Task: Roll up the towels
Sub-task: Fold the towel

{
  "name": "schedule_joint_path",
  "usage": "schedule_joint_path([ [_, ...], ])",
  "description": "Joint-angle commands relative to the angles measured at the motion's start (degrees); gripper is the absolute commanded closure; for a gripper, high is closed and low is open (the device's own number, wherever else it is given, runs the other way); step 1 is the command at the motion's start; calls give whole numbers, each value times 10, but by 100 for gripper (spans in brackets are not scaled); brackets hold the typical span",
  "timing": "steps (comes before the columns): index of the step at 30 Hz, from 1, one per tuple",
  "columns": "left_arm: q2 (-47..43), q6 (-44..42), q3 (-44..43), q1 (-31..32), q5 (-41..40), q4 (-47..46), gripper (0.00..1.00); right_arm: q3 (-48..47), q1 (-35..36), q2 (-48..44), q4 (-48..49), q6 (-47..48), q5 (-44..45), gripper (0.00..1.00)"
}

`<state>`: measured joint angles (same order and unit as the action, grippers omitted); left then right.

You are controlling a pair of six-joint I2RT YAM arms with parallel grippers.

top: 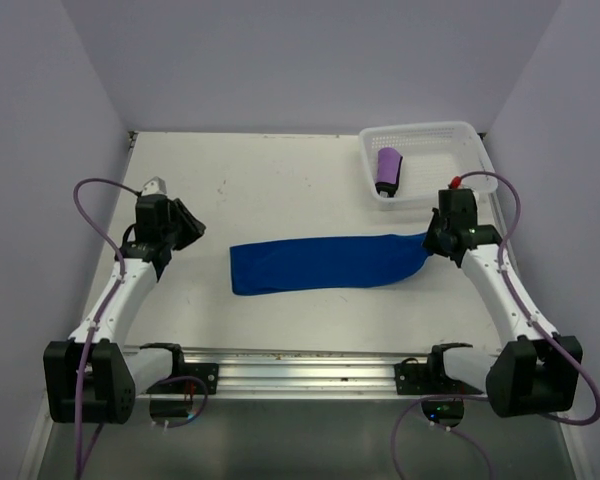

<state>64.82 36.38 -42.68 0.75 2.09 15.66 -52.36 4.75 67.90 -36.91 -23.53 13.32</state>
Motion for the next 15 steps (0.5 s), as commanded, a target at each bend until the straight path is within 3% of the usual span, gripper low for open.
schedule_joint_path([
  [1,-19,-11,20,-5,39,-11,61,-25,1,-32,-2,41,-70,100],
  [4,-24,-10,37,-5,50,-27,61,-21,35,-44,27,51,-126,100],
  [15,1,-6,58,-4,89,-46,61,-155,246,82,5,42,-102,100],
])
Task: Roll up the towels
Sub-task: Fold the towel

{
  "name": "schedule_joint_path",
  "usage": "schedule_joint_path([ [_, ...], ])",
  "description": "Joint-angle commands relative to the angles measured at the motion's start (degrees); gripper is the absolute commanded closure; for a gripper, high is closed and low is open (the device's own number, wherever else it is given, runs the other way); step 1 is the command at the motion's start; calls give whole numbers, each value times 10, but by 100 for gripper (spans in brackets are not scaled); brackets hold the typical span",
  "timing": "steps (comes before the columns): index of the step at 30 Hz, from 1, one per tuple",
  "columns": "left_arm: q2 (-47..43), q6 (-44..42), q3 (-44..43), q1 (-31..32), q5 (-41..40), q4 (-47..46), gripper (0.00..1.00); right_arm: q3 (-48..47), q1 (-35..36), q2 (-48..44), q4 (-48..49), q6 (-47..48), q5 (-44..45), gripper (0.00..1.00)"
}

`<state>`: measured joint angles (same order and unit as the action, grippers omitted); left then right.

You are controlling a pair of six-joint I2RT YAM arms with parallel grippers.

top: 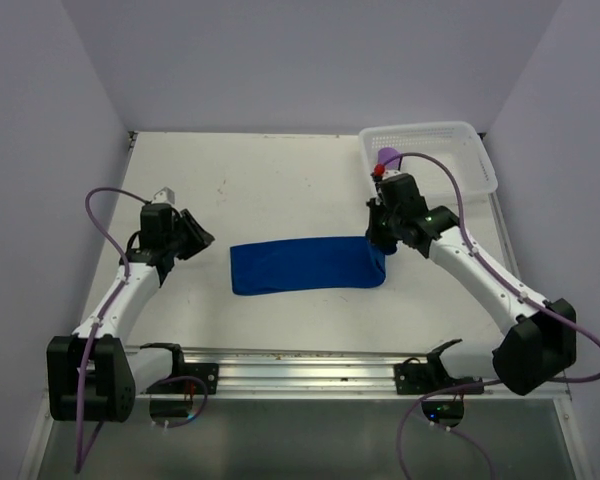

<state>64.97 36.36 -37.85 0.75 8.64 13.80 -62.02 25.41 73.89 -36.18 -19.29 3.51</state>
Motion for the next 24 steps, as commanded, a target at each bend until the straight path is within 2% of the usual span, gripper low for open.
schedule_joint_path([
  [1,-1,-5,12,-4,24,-29,61,-72,49,44,-8,-2,-3,100],
  [4,1,8,33,1,30,-41,61,-132,91,83,-21,2,-5,100],
  [9,7,36,87,8,43,-75,61,-257,155,197,-57,31,-8,100],
  [15,39,55,121,19,23,-107,61,-380,225,314,-103,57,-18,100],
  [24,71,53,151,22,16,-157,62,-458,282,429,-125,63,-48,100],
])
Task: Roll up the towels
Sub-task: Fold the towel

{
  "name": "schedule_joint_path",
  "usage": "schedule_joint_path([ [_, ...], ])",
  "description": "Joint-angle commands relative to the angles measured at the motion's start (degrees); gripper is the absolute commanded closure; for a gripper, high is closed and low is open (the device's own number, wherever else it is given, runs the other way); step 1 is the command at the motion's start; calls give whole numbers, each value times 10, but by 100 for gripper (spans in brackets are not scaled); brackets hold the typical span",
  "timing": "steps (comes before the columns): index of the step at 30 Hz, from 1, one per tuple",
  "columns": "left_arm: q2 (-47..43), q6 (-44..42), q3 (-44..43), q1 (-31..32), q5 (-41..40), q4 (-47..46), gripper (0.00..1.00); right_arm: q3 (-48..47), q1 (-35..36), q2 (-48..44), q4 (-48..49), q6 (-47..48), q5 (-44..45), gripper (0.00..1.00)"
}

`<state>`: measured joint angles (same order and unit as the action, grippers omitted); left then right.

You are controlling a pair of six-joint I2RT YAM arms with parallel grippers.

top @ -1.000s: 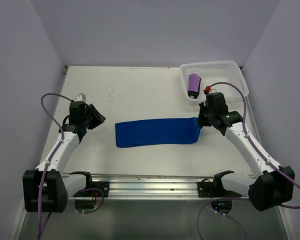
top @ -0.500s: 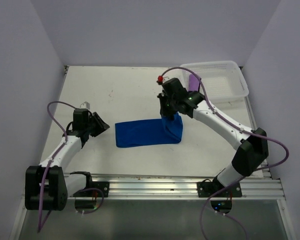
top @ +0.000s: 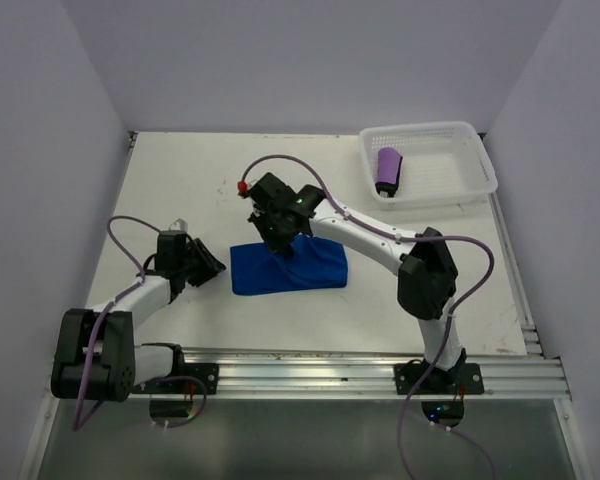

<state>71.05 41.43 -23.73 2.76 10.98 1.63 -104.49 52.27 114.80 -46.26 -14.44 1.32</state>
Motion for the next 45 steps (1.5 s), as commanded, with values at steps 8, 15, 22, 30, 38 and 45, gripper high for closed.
schedule_joint_path([
  [8,4,2,19,2,-6,-41,62,-39,32,66,6,-10,-50,100],
  [15,-9,5,25,2,-3,-49,62,-53,33,81,32,-38,-65,100],
  [22,-11,5,32,2,2,-53,62,-70,42,112,43,-52,-87,100],
  [30,-17,4,36,2,0,-51,62,-74,51,132,64,-74,-98,98],
  [38,-21,1,40,2,-3,-48,62,-77,54,127,80,-104,-108,60],
  [45,-22,-3,39,2,-9,-44,61,-70,52,87,88,-118,-96,55],
])
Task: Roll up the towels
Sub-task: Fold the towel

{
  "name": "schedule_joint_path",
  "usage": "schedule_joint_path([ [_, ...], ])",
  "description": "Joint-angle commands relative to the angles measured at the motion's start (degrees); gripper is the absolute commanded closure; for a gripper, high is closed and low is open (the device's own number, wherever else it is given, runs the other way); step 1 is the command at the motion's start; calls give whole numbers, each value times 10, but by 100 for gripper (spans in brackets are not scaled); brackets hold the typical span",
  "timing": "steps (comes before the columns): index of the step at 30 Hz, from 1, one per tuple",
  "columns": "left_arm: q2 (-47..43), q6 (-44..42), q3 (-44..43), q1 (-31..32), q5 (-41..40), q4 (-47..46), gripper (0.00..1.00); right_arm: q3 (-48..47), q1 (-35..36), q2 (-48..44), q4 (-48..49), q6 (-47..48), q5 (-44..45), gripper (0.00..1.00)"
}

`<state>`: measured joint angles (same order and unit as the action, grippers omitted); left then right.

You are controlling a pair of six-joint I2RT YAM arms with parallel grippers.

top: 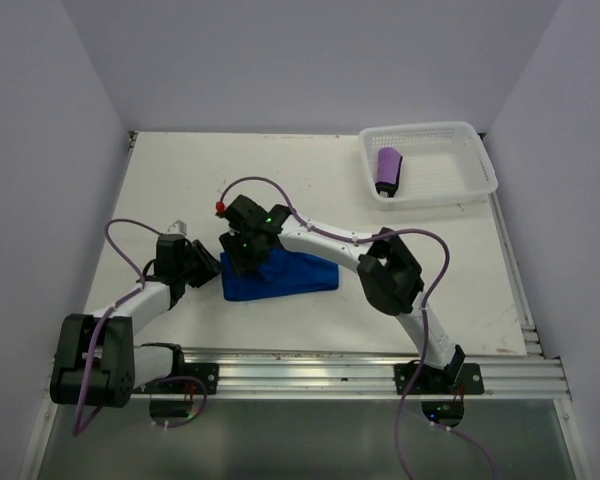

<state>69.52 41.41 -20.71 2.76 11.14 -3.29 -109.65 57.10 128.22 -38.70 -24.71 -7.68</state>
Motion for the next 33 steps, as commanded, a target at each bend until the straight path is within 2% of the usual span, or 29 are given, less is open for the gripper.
schedule_joint_path([
  [1,-8,-4,9,2,-11,6,61,-9,3,-54,16,-17,-7,55],
  [9,-3,-9,4,2,-18,12,61,51,-5,-140,38,-47,-6,55],
  [15,-3,-13,-1,2,-22,17,61,89,-6,-208,-6,-82,114,57],
  [21,-1,-15,-6,2,-23,20,61,223,-13,-264,36,-139,164,63],
  [25,0,-16,-6,2,-23,19,61,260,-13,-253,63,-146,143,63],
  [33,13,-18,-8,2,-22,15,62,243,-9,-210,81,-136,113,63],
])
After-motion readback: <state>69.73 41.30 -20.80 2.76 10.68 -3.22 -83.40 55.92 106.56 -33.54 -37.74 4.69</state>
